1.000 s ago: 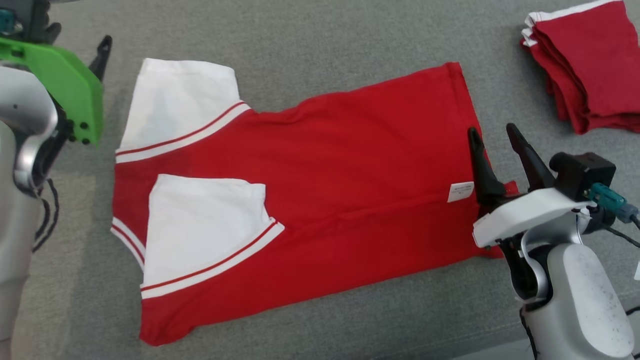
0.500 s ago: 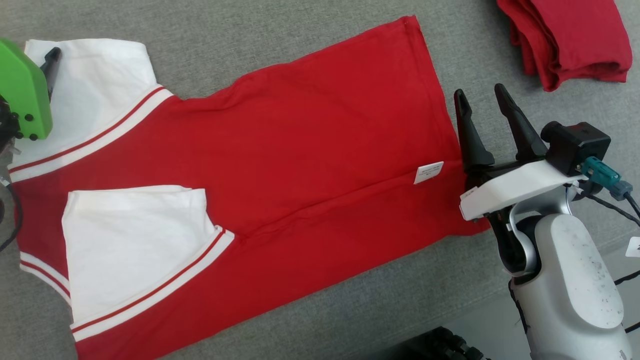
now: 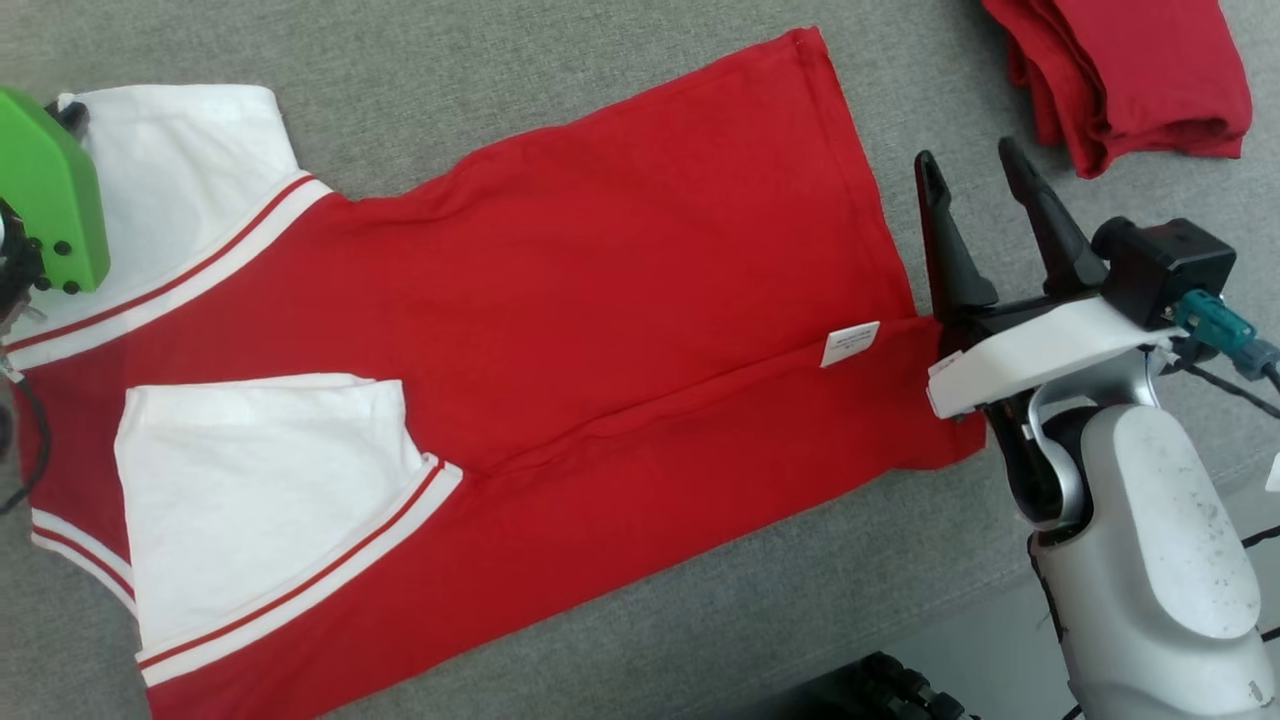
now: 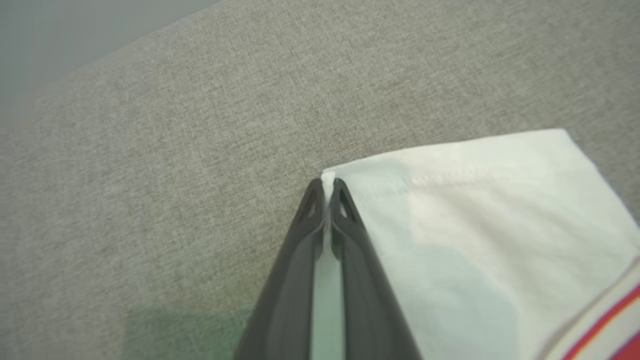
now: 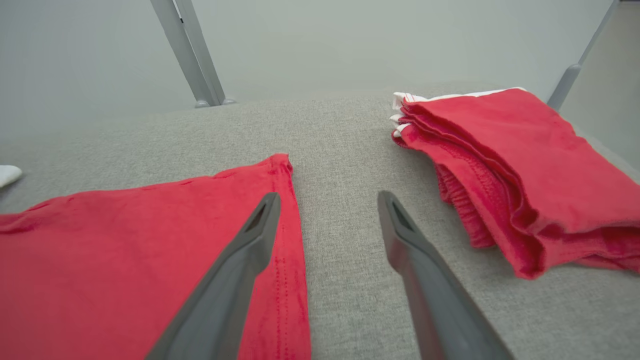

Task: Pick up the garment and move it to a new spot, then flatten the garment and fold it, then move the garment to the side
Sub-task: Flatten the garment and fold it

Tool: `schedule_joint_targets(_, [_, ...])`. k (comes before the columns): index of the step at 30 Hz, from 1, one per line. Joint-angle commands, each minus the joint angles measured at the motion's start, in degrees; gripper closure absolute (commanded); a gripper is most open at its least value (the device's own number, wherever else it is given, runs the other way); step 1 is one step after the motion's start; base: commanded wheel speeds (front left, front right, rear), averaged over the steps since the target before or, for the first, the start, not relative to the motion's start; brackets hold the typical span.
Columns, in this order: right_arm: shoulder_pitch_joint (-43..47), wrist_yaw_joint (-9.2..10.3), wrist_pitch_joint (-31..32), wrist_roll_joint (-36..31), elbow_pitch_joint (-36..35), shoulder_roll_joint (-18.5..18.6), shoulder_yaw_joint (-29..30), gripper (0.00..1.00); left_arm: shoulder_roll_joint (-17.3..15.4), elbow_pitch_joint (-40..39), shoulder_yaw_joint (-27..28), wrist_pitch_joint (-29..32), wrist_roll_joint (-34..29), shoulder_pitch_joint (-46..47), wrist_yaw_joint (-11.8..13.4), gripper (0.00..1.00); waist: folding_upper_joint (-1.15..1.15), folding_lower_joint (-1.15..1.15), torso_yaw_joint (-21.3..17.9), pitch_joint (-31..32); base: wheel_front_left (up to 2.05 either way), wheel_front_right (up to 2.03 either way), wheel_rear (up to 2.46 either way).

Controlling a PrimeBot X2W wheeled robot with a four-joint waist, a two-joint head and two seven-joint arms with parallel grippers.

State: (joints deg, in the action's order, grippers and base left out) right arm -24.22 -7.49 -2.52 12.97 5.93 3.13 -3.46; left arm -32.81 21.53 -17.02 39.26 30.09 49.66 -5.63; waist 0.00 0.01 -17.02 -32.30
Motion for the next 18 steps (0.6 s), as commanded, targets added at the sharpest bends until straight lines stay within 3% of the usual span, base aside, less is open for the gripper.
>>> schedule_joint_targets(1, [-1.62,0.0,0.62,-0.79,-0.45,0.64,0.3,0.0,0.08,-0.01,-0.53,0.05,0.25,-1.75,-0.29,1.0,0.0,-0.01,1.0,0.86,0.0,0.0,0.0])
schedule_joint_targets(7, [-7.67,0.0,5.37,-1.99,2.43,4.15,-0.93,0.0,2.19,-3.26,-1.3,-4.39,-0.05,-0.33,-0.52,1.0,0.0,-0.01,4.59,2.73,0.0,0.0,0.0])
schedule_joint_targets(18, [-19.56,0.0,17.08,-3.48,18.46,13.22,-8.64,0.0,6.75,-6.6,-4.09,-13.52,-1.91,-0.34,-0.49,1.0,0.0,-0.01,12.66,4.11,0.0,0.0,0.0])
